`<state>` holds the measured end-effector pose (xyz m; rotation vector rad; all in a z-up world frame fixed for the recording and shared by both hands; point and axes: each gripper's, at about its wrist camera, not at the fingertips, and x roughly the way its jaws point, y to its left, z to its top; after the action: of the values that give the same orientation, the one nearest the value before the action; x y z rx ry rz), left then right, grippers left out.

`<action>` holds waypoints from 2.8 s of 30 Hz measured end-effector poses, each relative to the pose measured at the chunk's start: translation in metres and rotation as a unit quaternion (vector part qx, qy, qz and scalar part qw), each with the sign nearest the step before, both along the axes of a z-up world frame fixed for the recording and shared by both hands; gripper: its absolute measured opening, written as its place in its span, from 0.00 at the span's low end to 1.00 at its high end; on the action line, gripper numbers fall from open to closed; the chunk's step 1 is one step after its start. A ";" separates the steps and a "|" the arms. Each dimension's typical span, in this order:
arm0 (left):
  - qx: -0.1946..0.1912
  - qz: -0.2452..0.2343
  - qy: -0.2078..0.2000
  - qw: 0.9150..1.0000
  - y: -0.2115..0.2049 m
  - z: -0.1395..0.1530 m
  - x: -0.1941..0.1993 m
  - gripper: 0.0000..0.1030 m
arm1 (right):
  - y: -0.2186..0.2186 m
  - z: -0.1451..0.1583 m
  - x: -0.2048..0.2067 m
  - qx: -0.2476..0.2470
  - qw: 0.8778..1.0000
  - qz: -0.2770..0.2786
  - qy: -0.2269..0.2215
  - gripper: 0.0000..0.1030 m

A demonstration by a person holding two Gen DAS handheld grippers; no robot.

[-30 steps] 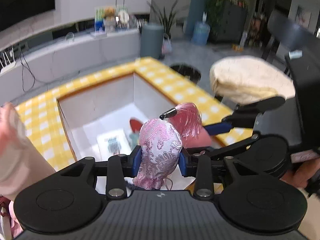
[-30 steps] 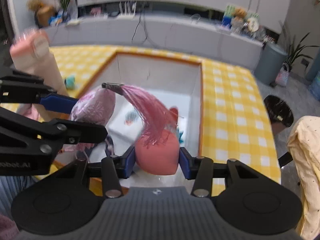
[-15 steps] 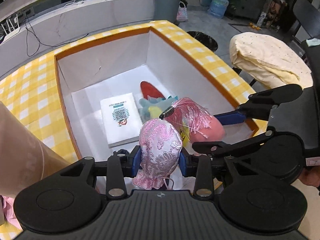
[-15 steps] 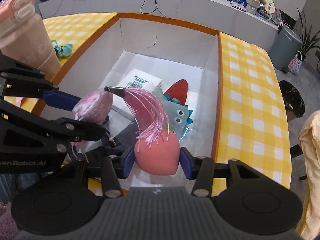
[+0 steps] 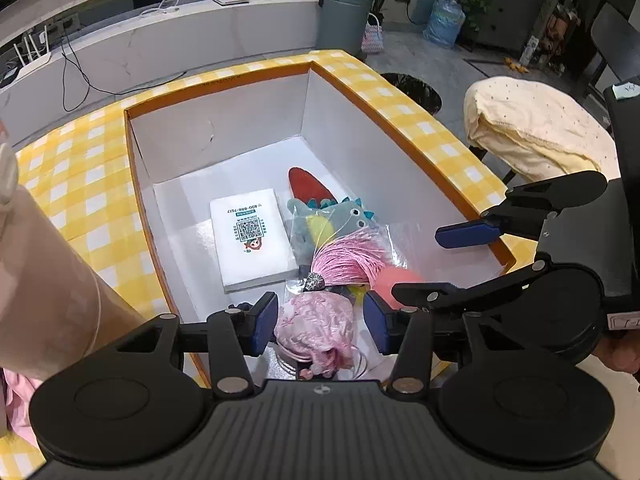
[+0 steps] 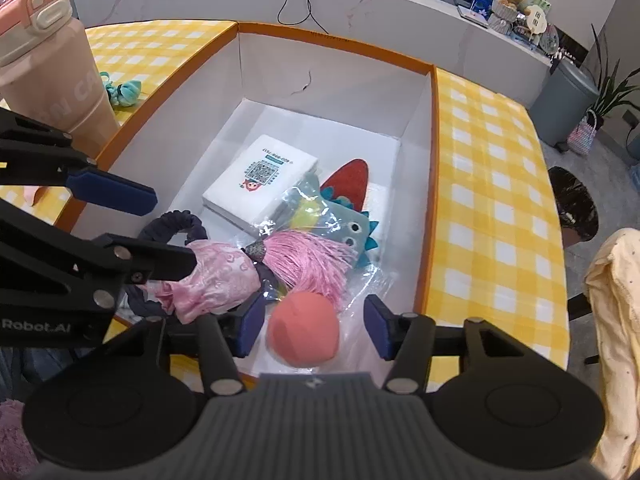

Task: Organize soft objects
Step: 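Lower into the box and open both tools to release pouch and ball, then move both open tools back over the remaining cloths on the table, then grasp the silver cloth with the left tool while the right tool grasps the pink cloth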

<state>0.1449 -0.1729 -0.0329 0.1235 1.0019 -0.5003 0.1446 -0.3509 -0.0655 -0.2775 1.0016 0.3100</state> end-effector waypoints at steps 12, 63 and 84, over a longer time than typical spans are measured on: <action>-0.047 -0.003 -0.063 0.997 0.011 0.034 -0.040 0.56 | -0.007 0.034 -0.035 -0.003 0.997 -0.026 -0.074 0.55; -0.042 0.207 -0.158 0.964 0.299 -0.017 -0.115 0.64 | 0.270 -0.001 -0.116 0.067 0.966 0.154 -0.195 0.69; -0.027 0.229 -0.080 0.970 0.339 -0.077 -0.014 0.76 | 0.354 -0.075 -0.010 0.039 0.980 0.166 -0.102 0.65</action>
<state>0.1308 0.1663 -0.1094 -0.1150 0.8241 -0.0914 0.1348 0.0035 -0.1407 -0.3972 0.7372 0.6112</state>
